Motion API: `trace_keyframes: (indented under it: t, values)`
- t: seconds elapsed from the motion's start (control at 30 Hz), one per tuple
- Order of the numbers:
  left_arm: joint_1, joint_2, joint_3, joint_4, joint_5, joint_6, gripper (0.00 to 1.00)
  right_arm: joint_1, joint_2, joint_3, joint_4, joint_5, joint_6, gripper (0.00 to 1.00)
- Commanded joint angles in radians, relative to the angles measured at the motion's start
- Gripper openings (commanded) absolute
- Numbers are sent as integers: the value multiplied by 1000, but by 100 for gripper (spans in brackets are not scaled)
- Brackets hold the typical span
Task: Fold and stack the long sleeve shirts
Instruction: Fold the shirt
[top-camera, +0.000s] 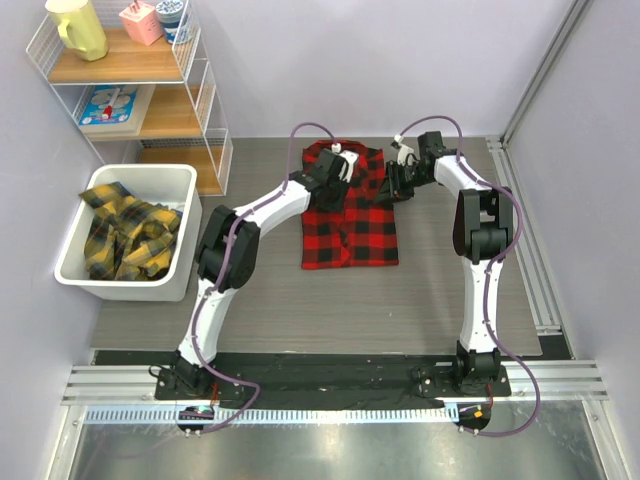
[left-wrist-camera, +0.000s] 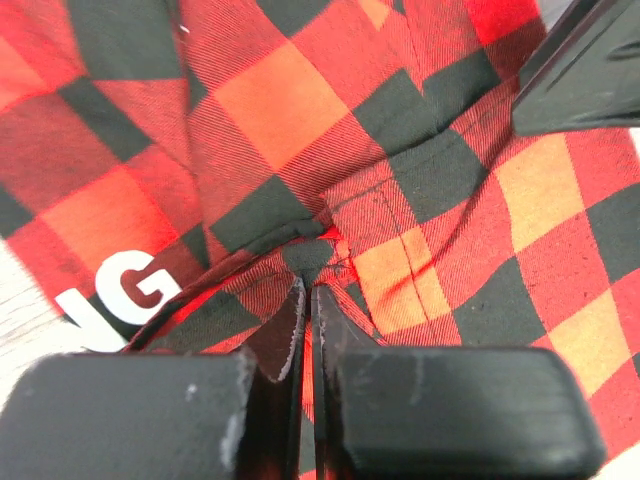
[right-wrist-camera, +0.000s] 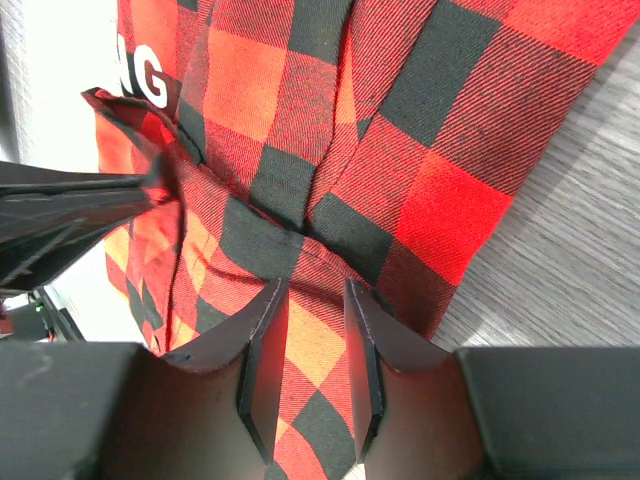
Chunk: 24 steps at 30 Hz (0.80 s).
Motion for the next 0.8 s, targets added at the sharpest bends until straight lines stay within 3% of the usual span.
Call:
trace_keyframes:
  t: [0.0,0.3,0.77]
  values:
    - [-2,-114,-35,90,-57,-15,0,-3,-8,1,27,-20,10,35]
    - [-7,-77,-12,98,135,-7,0,-1,-9,0,37,-31,10,35]
    - [-7,21,4,139,238,-5,4,-1,-31,-8,46,-133,86,39]
